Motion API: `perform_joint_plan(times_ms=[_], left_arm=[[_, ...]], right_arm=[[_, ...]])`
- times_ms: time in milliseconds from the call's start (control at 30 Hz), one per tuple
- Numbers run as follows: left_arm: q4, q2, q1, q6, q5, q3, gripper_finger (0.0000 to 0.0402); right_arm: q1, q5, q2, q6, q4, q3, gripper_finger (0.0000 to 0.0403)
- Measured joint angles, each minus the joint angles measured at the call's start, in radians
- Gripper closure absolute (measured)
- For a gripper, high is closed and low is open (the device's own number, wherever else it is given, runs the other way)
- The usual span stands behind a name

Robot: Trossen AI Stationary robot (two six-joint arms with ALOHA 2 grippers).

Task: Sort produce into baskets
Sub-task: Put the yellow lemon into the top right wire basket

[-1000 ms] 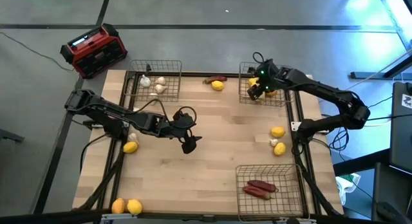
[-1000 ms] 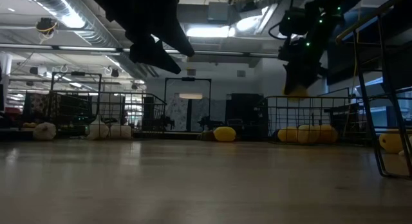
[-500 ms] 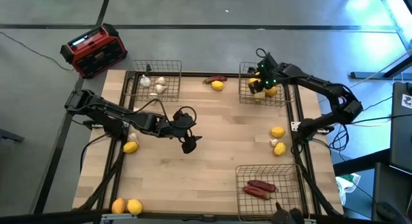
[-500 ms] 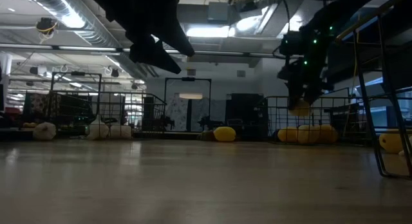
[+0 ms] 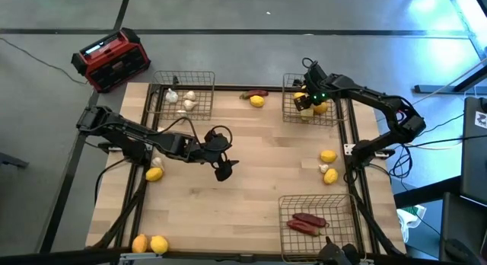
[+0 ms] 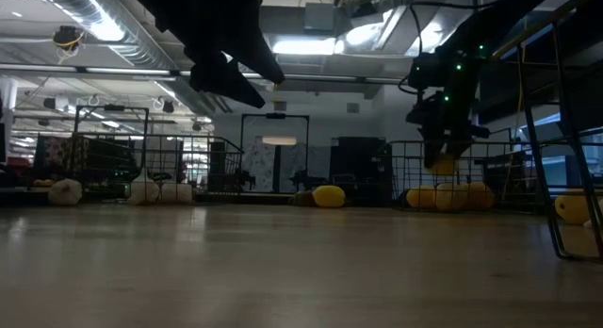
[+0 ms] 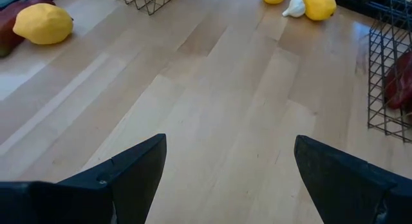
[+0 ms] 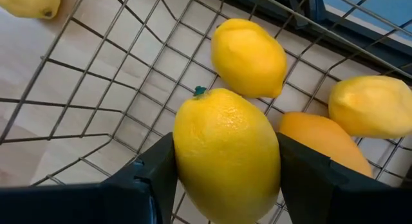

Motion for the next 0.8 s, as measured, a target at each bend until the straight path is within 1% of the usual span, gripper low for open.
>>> perform_joint_plan(times_ms=[267, 333, 433, 567, 667, 800], left_arm=[[0.000, 0.000, 0.000, -0.001, 0.000, 0.000, 0.0064], [0.000, 0.000, 0.000, -0.001, 0.000, 0.000, 0.0064], [0.000, 0.000, 0.000, -0.002, 0.000, 0.000, 0.0064], [0.000, 0.000, 0.000, -0.002, 0.000, 0.000, 0.0064], [0.000, 0.000, 0.000, -0.002, 0.000, 0.000, 0.0064], [0.000, 0.000, 0.000, -0.004, 0.000, 0.000, 0.0064]], right_arm=[[0.000, 0.000, 0.000, 0.000, 0.000, 0.000, 0.0189], [0.000, 0.000, 0.000, 0.000, 0.000, 0.000, 0.0175], [0.000, 0.025, 0.000, 0.001, 0.000, 0.000, 0.0145], [0.000, 0.028, 0.000, -0.001, -0.002, 0.000, 0.0108], [0.001, 0.027, -0.003, -0.022, -0.004, 0.000, 0.0095], [0.001, 0.017, -0.033, -0.048, -0.048, 0.035, 0.0096]])
